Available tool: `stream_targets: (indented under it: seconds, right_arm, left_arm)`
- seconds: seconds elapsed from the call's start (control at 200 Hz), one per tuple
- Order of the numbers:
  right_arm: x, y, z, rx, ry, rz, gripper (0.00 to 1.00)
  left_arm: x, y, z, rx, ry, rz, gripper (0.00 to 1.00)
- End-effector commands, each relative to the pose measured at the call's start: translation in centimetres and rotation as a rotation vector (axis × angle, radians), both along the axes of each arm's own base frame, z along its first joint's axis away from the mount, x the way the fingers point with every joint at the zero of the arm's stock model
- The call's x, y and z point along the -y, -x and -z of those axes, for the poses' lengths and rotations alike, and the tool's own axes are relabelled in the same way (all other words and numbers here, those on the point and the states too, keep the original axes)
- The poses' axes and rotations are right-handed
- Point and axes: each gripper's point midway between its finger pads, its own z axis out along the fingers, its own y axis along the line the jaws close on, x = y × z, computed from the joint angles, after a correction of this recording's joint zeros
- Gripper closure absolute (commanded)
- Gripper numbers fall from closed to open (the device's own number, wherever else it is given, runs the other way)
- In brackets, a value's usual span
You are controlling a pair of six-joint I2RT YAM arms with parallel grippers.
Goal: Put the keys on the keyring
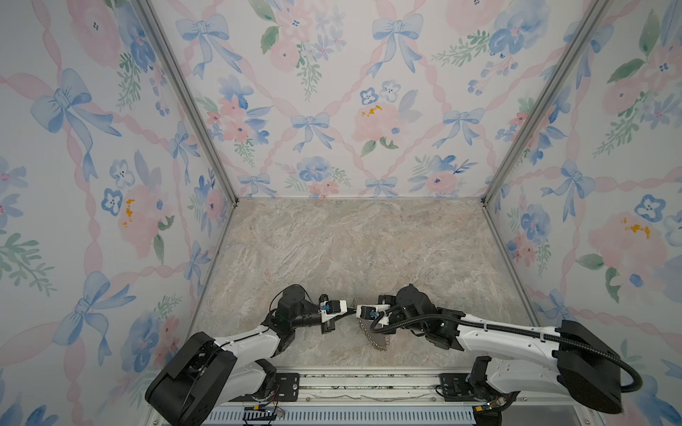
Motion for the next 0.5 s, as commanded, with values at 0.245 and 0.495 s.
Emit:
stream_targets:
  seconds: [0.245,0.495]
  right_arm:
    - [0.1,-0.8,-0.1,0.054,-0.008,0.049,1.0]
    - [0.1,-1.9,-0.4,0.086,-0.023,0.1,1.0]
  left_arm:
    - [0.4,-3.4,-2.1,-0.162,0.074,-0.139,1.0]
    - [0.2,-4.8,-2.2,-0.242,0.095,-0.207,1.0]
